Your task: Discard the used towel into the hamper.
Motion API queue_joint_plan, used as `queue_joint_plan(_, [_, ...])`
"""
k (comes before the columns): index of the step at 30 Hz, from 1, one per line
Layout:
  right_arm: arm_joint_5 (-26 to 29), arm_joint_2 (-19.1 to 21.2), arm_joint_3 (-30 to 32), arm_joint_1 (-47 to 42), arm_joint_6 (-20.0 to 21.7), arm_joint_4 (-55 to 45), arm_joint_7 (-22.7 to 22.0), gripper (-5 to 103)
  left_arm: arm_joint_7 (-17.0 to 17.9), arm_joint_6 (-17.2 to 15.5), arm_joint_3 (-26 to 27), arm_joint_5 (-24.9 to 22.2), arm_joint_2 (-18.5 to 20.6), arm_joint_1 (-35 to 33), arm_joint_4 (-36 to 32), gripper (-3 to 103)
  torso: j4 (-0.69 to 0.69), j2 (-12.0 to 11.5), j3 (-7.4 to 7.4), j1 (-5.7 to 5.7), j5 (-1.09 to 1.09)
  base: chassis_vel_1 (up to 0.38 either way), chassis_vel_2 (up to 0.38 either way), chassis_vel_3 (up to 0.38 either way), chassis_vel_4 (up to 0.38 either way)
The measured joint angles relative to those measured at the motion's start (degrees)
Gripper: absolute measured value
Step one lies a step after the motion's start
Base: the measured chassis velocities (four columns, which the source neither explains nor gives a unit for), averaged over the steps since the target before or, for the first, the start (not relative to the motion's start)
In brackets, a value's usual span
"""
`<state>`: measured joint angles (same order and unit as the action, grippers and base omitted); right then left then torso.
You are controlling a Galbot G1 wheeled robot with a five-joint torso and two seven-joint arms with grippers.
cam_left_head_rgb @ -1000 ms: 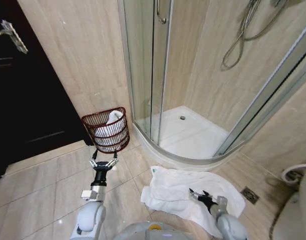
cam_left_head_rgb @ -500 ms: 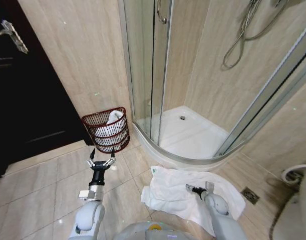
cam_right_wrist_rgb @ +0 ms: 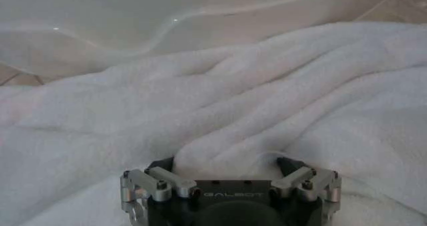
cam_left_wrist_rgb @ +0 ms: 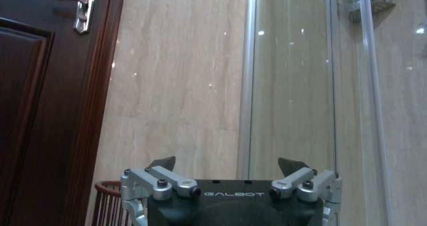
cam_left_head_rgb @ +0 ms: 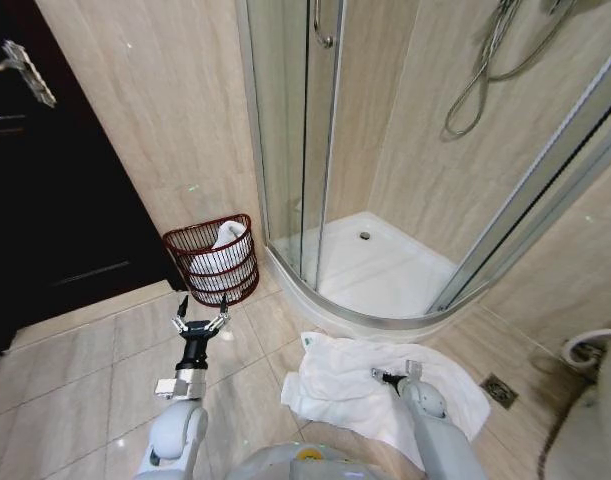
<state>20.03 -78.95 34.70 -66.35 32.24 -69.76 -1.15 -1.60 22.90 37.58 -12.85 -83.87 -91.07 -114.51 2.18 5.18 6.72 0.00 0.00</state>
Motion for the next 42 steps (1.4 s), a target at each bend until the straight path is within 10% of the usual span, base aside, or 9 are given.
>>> queue_joint_plan(16, [-0.2,0.1,0.8,-0.5,-7.1,2.9,3.6,102,0.2,-1.1,0.8,0.0,-0.2,-0.5,-2.2,100,-0.01,0.0,0.01,0.00,-0.01,0.000,0.000,0.000,0.000])
queue_joint_plan(42, [2.9,-0.2,2.7,-4.4,-13.7,-1.2,4.0,27,0.5,-1.8,1.1,-0.4,0.0,-1.9,-6.0,100,0.00,0.0,0.01,0.00,-0.01,0.000,0.000,0.000,0.000])
